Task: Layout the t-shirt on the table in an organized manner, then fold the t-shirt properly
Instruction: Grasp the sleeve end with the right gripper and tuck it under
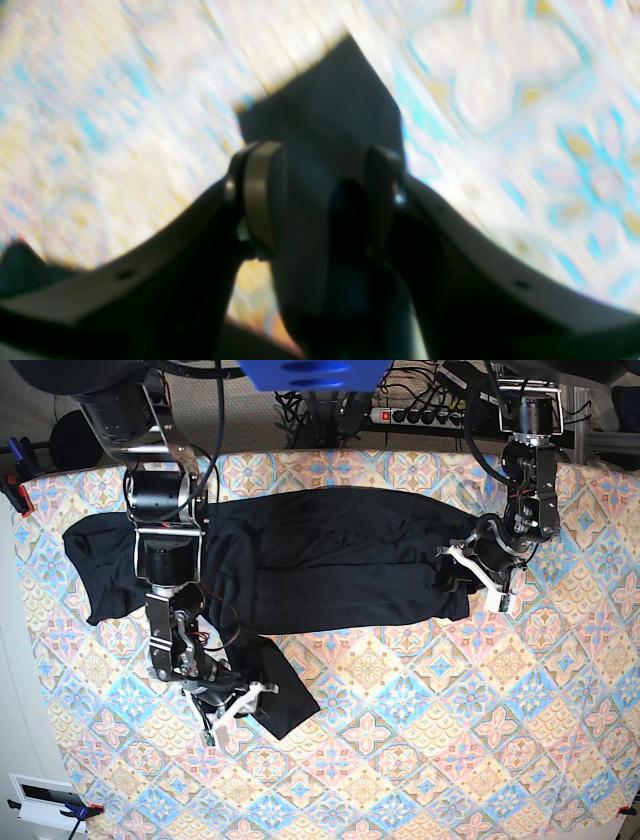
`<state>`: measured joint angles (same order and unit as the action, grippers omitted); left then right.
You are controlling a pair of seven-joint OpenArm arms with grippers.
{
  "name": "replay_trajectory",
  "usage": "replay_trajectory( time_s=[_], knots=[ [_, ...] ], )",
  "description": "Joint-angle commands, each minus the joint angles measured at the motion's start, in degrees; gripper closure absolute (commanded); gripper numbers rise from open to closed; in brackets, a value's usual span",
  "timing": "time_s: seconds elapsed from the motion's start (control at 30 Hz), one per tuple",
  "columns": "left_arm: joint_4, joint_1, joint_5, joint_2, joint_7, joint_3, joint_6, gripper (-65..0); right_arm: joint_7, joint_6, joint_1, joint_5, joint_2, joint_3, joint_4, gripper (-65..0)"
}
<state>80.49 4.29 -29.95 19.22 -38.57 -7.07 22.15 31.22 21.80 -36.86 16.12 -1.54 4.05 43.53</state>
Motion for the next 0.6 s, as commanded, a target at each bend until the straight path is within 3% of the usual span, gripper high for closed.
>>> replay_trajectory(
  time_s=[0.0,0.13,0.37,0.57],
  knots=[
    [0.4,-0.2,0.1,0.5,-0.8,-0.1,0.0,-25.8,-2.2,-0.1,-2.6,0.7,0.0,-0.1,-0.3,-25.1],
    [0.4,-0.2,0.1,0.5,-0.8,-0.1,0.0,-25.8,-6.0,-2.9,-5.6,0.6,0.0,-0.1,-6.6,-25.1],
    [0.4,-0.2,0.0,0.5,-0.8,-0.2,0.0,-25.8,-18.3,-7.0,-6.9,0.6,0.0,-0.1,-14.4,-25.0],
    [0.4,-0.1,0.0,0.5,-0.8,-0.3,0.0,-25.8,-19.8,-7.0,-6.9,0.6,0.0,-2.1,-15.8,-24.9]
  ],
)
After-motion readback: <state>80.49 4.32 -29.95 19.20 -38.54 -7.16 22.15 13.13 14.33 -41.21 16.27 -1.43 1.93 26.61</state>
